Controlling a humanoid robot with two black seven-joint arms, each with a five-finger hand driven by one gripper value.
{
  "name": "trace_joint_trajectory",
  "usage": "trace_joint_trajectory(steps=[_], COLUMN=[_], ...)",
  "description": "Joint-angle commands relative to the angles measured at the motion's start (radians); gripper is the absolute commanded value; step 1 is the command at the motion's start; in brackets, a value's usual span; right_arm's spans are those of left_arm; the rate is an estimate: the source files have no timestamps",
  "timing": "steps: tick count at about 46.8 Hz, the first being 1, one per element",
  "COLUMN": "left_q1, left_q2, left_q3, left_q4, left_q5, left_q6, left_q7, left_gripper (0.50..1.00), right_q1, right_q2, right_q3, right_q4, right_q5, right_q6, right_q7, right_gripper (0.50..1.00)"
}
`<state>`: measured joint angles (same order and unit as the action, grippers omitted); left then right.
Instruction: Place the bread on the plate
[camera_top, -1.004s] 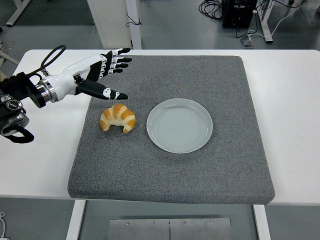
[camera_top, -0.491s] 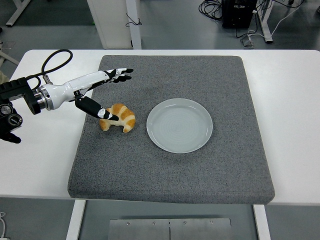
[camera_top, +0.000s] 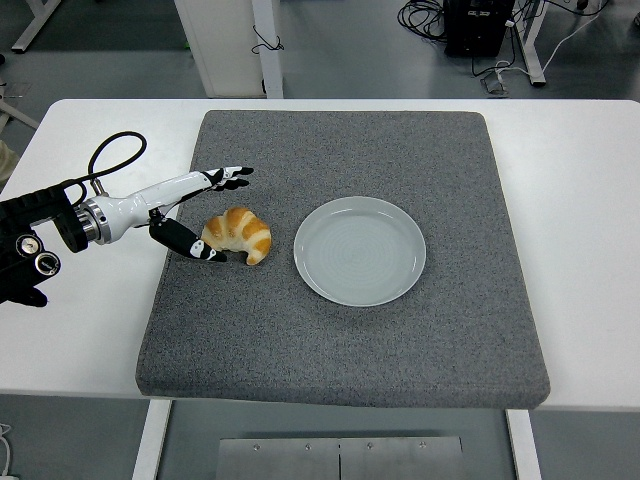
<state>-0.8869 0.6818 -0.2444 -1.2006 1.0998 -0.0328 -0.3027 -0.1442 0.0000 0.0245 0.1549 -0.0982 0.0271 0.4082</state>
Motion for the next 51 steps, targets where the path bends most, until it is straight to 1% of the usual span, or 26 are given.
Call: trace_joint_trajectory(steps=[1,5,15,19,25,33,38,51], left_q1=[0.002,0.009,0.028,0.029,0.028,0.028,0.028,0.033], left_q2=[-0.025,-0.048,-0.090,-0.103,-0.130,-0.139,-0.148,-0.153], left_q3=[0.002,0.002,0.002,0.002,0.011,0.011,0.013,0.014], left_q4=[0.024,0.059,0.108,0.134,0.173,0.177,0.177,0.177], left_q5=[0.034,0.038,0.032,0.031,0.032,0.031,0.034,0.040], left_q6=[0.017,0.034,0.042,0.050,0.060,0.065,0.082,0.083], left_q7=[-0.013,-0.015,-0.026,-0.038,-0.038,-0.039,-0.039,-0.033], left_gripper=[0.980,0.980,0.978,0.978,0.978,0.978,0.977,0.975], right_q1=[-0.002,0.000,-0.002,0.000,-0.002,-0.002,-0.002,-0.002], right_q2=[0.000,0.000,0.000,0.000,0.000,0.000,0.000,0.000], right_q3=[0.000,0.000,0.000,0.000,0.000,0.000,0.000,0.000], right_q4=[0.000,0.000,0.000,0.000,0.000,0.000,0.000,0.000], right_q5=[0.000,0.000,0.000,0.000,0.000,0.000,0.000,0.000], right_q6=[-0.001,0.001,0.001,-0.001,-0.001,0.001,0.001,0.001], right_q7=[0.000,0.000,0.000,0.000,0.000,0.000,0.000,0.000], right_gripper=[1.000,1.000,1.000,1.000,1.000,1.000,1.000,1.000])
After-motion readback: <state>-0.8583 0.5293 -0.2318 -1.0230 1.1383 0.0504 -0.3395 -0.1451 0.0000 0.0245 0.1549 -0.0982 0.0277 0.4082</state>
